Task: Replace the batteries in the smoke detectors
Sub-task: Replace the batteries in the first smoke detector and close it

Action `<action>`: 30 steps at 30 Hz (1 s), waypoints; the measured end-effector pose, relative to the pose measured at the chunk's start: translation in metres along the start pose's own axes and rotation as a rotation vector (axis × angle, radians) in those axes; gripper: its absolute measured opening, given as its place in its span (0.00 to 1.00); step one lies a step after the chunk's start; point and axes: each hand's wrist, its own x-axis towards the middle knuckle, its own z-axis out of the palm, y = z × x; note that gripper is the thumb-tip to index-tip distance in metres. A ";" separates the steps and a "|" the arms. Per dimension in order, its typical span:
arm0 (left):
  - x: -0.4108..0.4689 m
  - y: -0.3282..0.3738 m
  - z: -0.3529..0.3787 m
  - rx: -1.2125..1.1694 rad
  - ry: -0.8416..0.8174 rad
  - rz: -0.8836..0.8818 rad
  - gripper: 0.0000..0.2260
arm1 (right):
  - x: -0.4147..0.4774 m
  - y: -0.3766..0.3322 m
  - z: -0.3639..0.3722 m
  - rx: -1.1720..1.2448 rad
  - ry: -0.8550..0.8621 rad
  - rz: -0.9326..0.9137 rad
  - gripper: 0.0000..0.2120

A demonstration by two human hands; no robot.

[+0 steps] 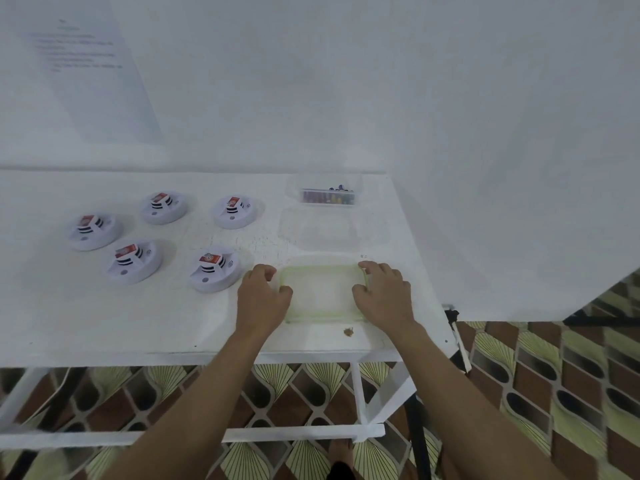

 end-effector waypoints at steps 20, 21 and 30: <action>-0.005 -0.065 -0.095 0.286 0.273 0.209 0.07 | -0.004 -0.111 0.045 0.247 -0.189 -0.446 0.21; -0.002 -0.076 -0.101 0.359 0.261 0.169 0.11 | -0.003 -0.119 0.051 0.238 -0.219 -0.465 0.21; 0.018 -0.119 -0.123 0.706 0.026 0.044 0.27 | 0.026 -0.175 0.089 0.024 -0.455 -0.550 0.35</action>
